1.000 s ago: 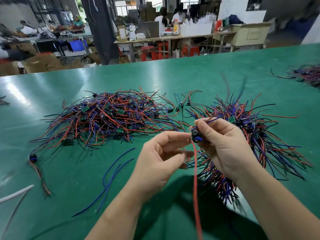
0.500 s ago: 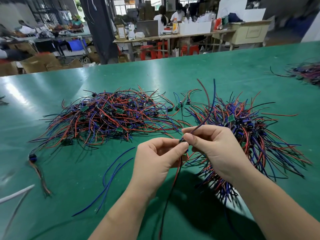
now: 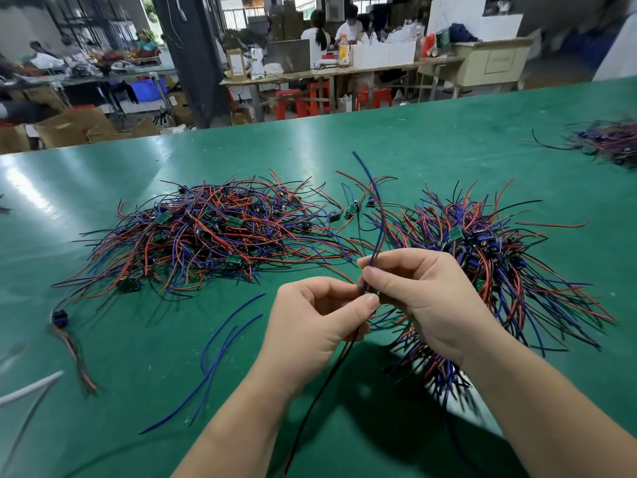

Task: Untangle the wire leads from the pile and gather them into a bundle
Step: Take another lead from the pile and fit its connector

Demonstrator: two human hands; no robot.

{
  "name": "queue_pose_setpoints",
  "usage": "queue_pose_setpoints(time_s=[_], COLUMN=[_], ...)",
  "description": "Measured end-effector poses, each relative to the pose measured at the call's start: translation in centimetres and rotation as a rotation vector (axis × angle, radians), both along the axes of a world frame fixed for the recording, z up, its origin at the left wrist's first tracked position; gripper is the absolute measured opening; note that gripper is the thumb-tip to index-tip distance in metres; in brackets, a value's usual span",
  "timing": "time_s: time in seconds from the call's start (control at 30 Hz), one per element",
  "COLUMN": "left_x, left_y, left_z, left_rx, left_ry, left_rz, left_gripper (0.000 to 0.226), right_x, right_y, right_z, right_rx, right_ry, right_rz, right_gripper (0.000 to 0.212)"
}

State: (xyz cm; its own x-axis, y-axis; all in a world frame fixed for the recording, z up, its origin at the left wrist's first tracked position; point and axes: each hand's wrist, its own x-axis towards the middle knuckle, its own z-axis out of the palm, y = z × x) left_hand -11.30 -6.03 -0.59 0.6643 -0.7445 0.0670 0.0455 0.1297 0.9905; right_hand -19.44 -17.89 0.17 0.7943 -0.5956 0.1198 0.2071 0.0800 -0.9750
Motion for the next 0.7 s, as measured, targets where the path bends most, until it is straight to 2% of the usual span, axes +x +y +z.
queue_pose_setpoints(time_s=[0.13,0.23,0.37,0.47,0.7], left_x=[0.0,-0.2,0.1,0.3,1.3], left_y=[0.2,0.2,0.2,0.3,0.4], left_z=[-0.2,-0.7,-1.1,-1.4,-2.0], left_rx=[0.087,0.149,0.214,0.281,0.424], left_ry=[-0.028,-0.124,-0.236,-0.308,-0.434], left_rz=[-0.132,-0.215,-0.196,-0.187,-0.106], left_gripper=[0.016,0.016,0.014,0.015,0.019], right_x=[-0.1,-0.4,-0.8,-1.2,-1.2], right_y=[-0.8,-1.8,-2.2,-2.8,-2.7], right_z=[0.5,0.9,1.5,2.1,2.3], right_rx=[0.059,0.088,0.043,0.117,0.233], right_ry=[-0.031,-0.028,-0.025,-0.051,-0.016], right_rz=[-0.12,-0.218,-0.302,-0.354,-0.295], right_gripper=[0.006,0.01,0.009,0.019,0.02])
